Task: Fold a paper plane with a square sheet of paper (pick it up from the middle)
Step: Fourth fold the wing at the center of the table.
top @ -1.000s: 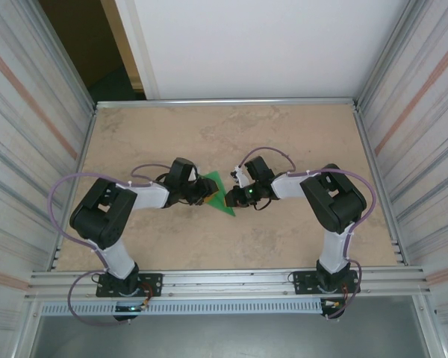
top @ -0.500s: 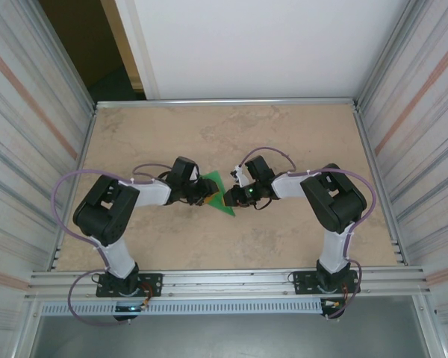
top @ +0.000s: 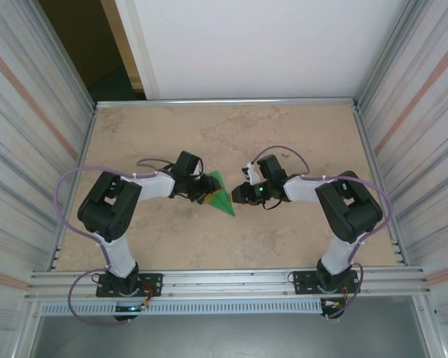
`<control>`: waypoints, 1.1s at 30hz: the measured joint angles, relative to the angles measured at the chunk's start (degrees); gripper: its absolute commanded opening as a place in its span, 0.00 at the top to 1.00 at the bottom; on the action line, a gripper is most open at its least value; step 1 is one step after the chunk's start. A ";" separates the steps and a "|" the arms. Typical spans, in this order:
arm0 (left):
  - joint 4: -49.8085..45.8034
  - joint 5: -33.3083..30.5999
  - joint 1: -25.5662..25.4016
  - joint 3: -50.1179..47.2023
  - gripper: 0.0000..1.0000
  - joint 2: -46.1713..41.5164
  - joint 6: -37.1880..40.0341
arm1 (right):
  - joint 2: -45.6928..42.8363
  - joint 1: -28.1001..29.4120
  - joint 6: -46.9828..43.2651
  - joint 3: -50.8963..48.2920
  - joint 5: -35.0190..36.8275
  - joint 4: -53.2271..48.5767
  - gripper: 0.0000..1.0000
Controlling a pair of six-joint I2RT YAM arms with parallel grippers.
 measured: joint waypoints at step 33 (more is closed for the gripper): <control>-13.27 -0.83 -1.03 9.75 0.44 5.31 0.81 | 3.69 5.38 0.85 2.27 2.25 0.11 0.81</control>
